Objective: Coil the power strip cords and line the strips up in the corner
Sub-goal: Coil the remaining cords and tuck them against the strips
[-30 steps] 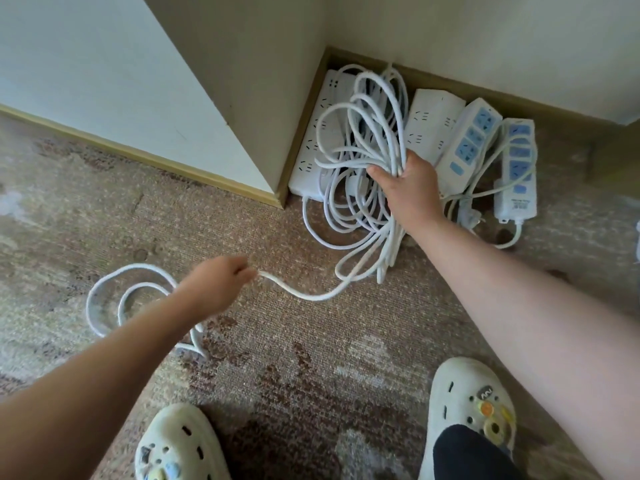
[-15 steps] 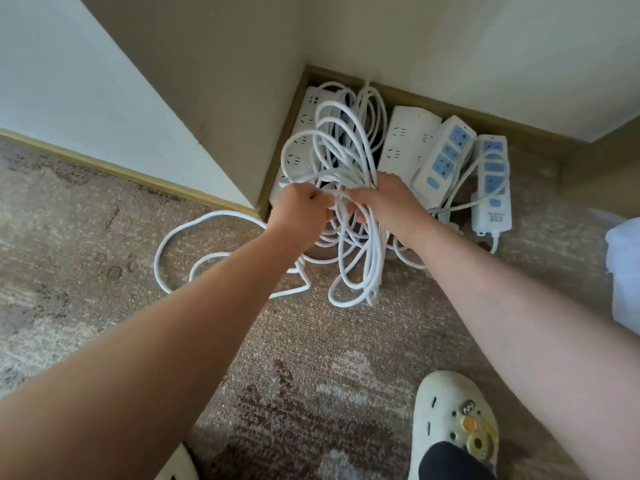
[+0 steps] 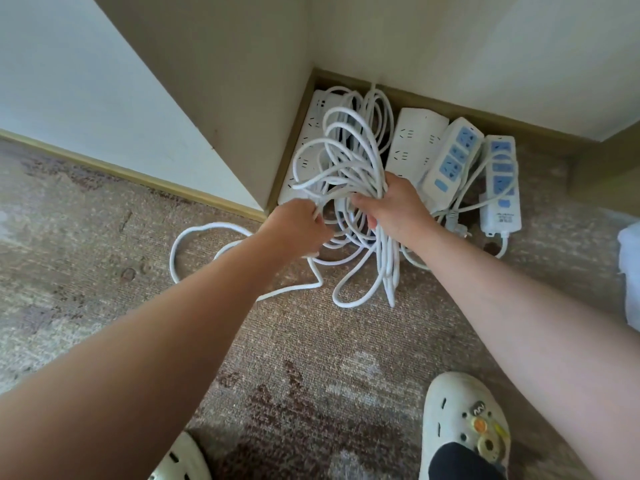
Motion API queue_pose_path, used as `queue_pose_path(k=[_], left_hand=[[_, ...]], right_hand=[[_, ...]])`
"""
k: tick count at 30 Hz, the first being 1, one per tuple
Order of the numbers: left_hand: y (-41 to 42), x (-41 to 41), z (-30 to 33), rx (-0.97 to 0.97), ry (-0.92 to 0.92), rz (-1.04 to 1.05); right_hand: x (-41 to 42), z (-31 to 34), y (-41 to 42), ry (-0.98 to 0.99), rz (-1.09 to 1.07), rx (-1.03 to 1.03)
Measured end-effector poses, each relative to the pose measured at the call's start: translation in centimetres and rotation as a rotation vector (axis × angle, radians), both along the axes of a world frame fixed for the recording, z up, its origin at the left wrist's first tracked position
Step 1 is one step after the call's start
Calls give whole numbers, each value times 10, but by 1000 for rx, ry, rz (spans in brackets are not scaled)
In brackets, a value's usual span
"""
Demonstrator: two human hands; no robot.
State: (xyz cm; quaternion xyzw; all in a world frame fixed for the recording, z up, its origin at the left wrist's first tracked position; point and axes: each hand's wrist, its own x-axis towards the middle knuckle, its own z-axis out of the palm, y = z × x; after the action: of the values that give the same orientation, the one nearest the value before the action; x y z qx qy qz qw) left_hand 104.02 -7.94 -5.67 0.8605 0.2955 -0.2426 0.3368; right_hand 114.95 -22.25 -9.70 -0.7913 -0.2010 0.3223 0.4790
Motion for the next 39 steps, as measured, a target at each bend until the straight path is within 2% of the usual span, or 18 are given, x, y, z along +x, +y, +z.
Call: queue_pose_path(k=[3, 6, 9, 12, 13, 15, 17, 18, 22, 26, 30, 33, 36, 39], left_hand=[[16, -28, 8, -88, 110, -48], [22, -64, 10, -323, 186, 164], [29, -116, 2, -131, 108, 143], [33, -165, 1, -3, -66, 340], [30, -172, 2, 61, -81, 342], [15, -166, 6, 153, -34, 154], [-6, -142, 12, 140, -133, 5], [-13, -126, 18, 90, -240, 21], [-6, -67, 47, -346, -545, 475], [21, -61, 61, -398, -721, 499], [29, -97, 51, -465, -573, 546], [8, -90, 39, -462, -510, 466], [-14, -53, 25, -322, -492, 382], [-29, -16, 5, -141, -343, 284]], right_hand=[[-1, 0, 1, -35, -80, 5], [-5, 0, 3, -55, -126, -18], [-6, -4, 2, -58, -224, 10], [-6, -9, 0, -82, -247, 17], [-7, -11, 0, -96, -228, 3], [-9, -13, 3, -119, -220, -19], [-9, -14, 5, -126, -246, -34], [-8, -15, 5, -127, -256, -40], [-6, -15, 4, -117, -278, -15], [-5, -13, 1, -101, -281, 1], [-5, -15, 2, -114, -270, -6], [-6, -16, 2, -111, -292, 10], [-7, -10, 2, -104, -320, 10], [-7, -9, 3, -90, -354, 30]])
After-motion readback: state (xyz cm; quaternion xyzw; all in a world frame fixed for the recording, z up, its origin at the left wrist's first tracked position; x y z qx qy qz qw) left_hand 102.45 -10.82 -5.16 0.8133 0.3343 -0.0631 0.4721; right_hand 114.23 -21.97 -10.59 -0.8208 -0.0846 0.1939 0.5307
